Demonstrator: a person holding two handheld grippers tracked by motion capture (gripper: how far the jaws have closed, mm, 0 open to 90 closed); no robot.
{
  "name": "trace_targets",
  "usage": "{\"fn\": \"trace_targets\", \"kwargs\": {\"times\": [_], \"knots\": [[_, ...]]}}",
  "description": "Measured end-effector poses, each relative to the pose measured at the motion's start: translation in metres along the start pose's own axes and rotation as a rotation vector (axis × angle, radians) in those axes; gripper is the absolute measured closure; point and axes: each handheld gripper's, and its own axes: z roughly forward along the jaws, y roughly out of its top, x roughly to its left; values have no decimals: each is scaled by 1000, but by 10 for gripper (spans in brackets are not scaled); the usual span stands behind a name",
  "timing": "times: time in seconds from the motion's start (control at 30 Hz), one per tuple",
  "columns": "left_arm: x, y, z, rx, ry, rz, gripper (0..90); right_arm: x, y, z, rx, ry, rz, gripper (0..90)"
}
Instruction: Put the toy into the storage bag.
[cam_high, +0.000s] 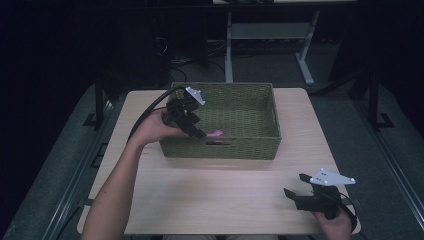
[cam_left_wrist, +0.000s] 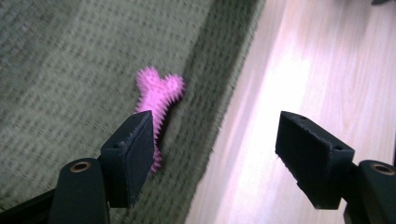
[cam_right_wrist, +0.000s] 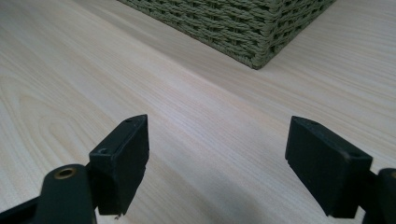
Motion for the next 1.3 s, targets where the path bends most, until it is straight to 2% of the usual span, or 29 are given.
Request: {"fn": "trace_targets", "kwargs": {"times": [0.23, 0.3, 0.33, 0.53, 0.7, 0.87, 1.3], "knots": [[-8, -6, -6, -37, 8, 5, 271, -1, 0, 0, -2, -12, 7, 211], [-10, -6, -7, -33, 4, 1, 260, -1, 0, -1, -6, -16, 10, 211], [-13, -7, -7, -37, 15, 1, 256, -1, 0, -1, -6, -17, 13, 212], [-23, -11, -7, -37, 22, 23, 256, -1, -1, -1, -4, -23, 17, 212], [-30, -18, -7, -49, 27, 16, 256, -2, -1, -1, -2, -26, 17, 211], [-34, -29, -6, -56, 24, -1, 257, -3, -2, -1, -2, -32, 18, 211], [-46, -57, -2, -62, 22, -16, 256, -4, -4, -1, 4, -41, 32, 211]]}}
